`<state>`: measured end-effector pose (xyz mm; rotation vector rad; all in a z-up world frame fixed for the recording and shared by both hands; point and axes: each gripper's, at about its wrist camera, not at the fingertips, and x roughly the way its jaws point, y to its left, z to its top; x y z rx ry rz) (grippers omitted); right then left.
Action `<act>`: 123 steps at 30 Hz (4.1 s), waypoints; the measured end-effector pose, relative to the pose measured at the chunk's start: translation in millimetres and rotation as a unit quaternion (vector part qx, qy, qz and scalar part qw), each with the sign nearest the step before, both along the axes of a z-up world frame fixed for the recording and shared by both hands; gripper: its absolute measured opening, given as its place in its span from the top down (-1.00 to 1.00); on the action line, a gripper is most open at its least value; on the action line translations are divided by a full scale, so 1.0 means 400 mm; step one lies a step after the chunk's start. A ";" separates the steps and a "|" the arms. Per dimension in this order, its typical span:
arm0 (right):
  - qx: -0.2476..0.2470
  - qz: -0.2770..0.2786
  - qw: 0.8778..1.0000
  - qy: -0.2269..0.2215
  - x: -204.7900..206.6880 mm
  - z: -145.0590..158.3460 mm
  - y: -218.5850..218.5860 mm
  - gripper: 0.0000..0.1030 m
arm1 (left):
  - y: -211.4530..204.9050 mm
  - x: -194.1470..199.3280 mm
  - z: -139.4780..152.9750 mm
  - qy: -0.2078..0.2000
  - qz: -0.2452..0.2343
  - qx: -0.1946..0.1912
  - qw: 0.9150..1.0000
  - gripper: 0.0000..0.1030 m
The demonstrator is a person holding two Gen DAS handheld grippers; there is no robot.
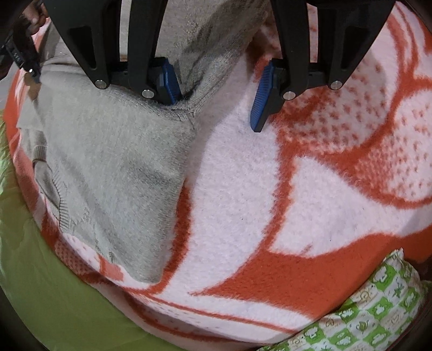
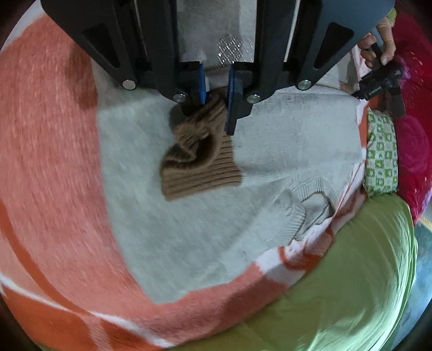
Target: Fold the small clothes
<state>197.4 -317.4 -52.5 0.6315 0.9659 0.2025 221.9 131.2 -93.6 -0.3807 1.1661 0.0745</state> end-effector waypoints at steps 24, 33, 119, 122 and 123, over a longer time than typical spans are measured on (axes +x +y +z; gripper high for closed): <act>-0.155 0.215 0.961 -0.075 0.398 0.190 0.022 -0.13 | -0.201 0.385 0.223 -0.054 -0.247 0.090 0.963 -0.52; -0.201 0.300 0.931 -0.052 0.446 0.099 0.071 0.86 | -0.390 0.424 0.107 -0.018 -0.408 0.199 0.891 -0.04; 0.245 0.080 0.963 -0.076 -0.761 0.104 -0.089 0.87 | 0.006 -0.733 0.257 -0.079 -0.240 -0.136 0.958 0.89; 0.259 0.082 0.955 -0.118 -0.675 0.161 -0.105 0.87 | 0.022 -0.640 0.326 -0.118 -0.223 -0.145 0.957 0.89; 0.263 0.084 0.953 -0.129 -0.642 0.176 -0.111 0.87 | 0.030 -0.607 0.342 -0.129 -0.215 -0.147 0.957 0.89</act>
